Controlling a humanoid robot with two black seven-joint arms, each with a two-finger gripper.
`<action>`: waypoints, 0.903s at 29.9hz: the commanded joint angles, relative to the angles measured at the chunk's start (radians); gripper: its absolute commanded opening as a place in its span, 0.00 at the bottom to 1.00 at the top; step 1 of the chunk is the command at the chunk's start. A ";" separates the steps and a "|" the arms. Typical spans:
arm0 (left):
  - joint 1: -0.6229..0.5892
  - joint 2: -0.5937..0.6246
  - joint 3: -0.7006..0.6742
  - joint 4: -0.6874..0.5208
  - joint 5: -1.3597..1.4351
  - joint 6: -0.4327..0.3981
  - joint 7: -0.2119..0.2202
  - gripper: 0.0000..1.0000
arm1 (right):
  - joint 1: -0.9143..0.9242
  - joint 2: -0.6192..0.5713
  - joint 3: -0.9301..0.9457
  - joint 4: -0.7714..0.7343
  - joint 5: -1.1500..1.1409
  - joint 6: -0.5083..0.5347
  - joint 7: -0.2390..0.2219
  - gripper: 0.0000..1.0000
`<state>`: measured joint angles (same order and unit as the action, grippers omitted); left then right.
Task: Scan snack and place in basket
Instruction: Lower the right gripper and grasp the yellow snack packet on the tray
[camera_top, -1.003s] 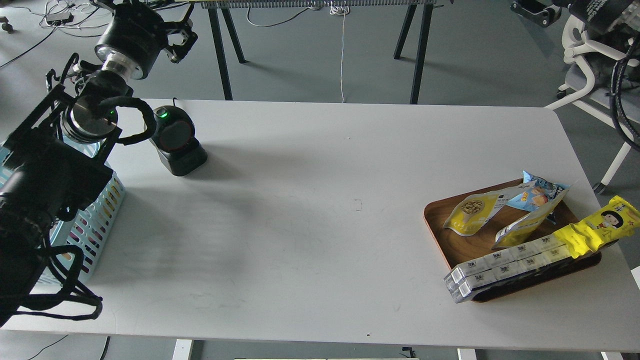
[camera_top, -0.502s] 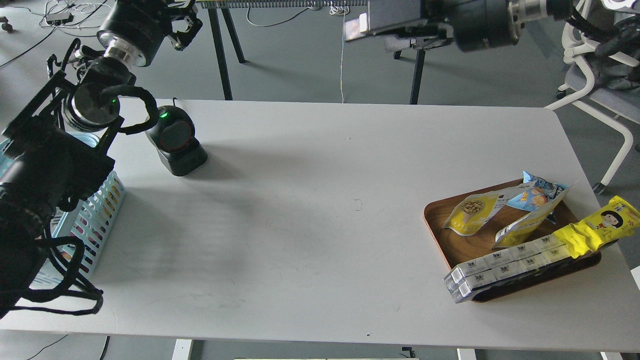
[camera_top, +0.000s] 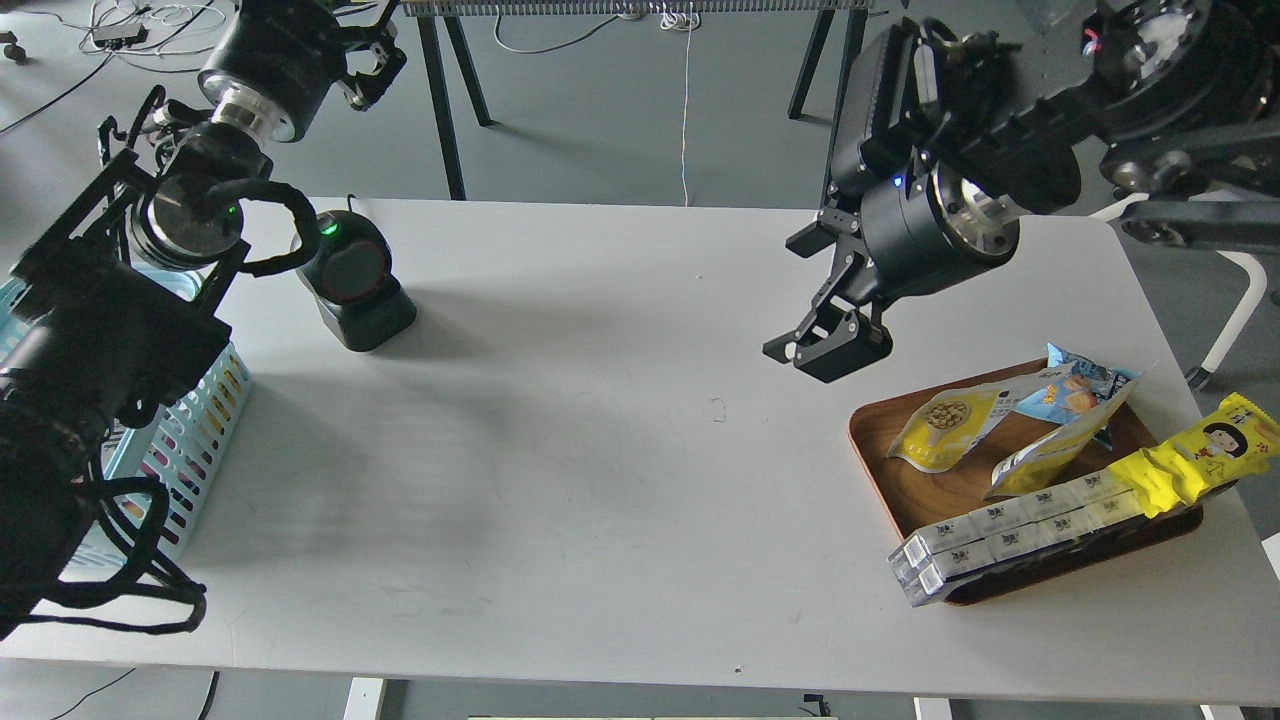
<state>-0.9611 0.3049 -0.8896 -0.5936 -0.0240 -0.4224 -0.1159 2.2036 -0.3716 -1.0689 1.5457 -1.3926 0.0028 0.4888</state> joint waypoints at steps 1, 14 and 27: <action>0.002 -0.004 0.000 0.000 -0.001 0.001 -0.001 1.00 | -0.090 -0.001 -0.077 -0.004 -0.169 -0.137 0.000 0.97; 0.004 -0.009 0.000 0.003 -0.001 0.001 -0.001 1.00 | -0.131 -0.075 -0.236 -0.032 -0.381 -0.313 0.000 0.91; 0.005 -0.012 0.003 0.003 -0.001 0.005 0.001 1.00 | -0.269 -0.142 -0.217 -0.234 -0.425 -0.313 0.000 0.52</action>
<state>-0.9557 0.2941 -0.8898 -0.5906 -0.0246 -0.4188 -0.1166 1.9627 -0.5124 -1.3233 1.3396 -1.8180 -0.3085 0.4886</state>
